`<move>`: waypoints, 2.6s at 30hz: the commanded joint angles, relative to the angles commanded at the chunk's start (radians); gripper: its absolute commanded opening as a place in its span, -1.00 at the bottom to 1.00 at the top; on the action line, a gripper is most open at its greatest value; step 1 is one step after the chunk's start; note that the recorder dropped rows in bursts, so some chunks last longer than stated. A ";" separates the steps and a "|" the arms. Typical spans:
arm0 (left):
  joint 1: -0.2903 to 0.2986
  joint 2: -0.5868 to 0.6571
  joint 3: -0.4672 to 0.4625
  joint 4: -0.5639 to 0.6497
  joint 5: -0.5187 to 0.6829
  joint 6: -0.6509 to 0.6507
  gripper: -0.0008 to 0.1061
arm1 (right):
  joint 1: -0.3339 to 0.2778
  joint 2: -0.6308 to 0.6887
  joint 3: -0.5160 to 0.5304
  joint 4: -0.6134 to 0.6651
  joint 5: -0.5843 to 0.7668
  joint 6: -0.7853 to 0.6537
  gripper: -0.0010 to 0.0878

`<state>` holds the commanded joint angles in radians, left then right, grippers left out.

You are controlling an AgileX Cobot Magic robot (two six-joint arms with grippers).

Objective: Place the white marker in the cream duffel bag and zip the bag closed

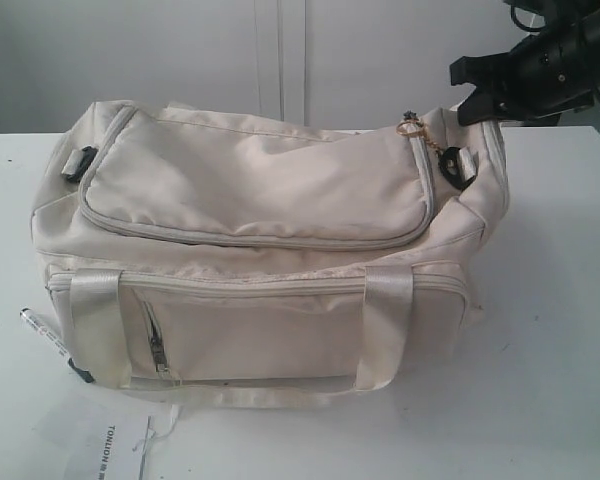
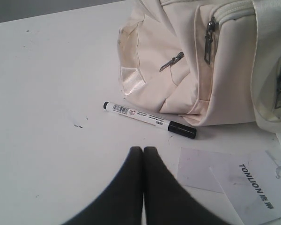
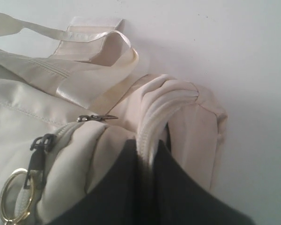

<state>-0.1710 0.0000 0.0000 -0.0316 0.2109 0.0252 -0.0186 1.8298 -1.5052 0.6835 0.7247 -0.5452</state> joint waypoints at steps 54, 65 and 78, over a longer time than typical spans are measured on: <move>-0.014 0.768 -0.742 -0.405 0.149 0.373 -0.99 | 0.000 0.000 0.000 -0.004 -0.001 0.000 -0.98; -0.161 0.950 -0.864 -0.540 0.158 0.581 -0.99 | 0.000 0.000 0.000 -0.004 -0.001 0.000 -0.98; -0.391 1.149 -0.980 -0.542 0.096 0.641 -0.99 | 0.000 0.000 0.000 -0.004 -0.001 0.000 -0.98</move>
<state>-0.5623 1.1487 -0.9799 -0.5738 0.3067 0.6666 -0.0186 1.8298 -1.5052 0.6793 0.7234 -0.5452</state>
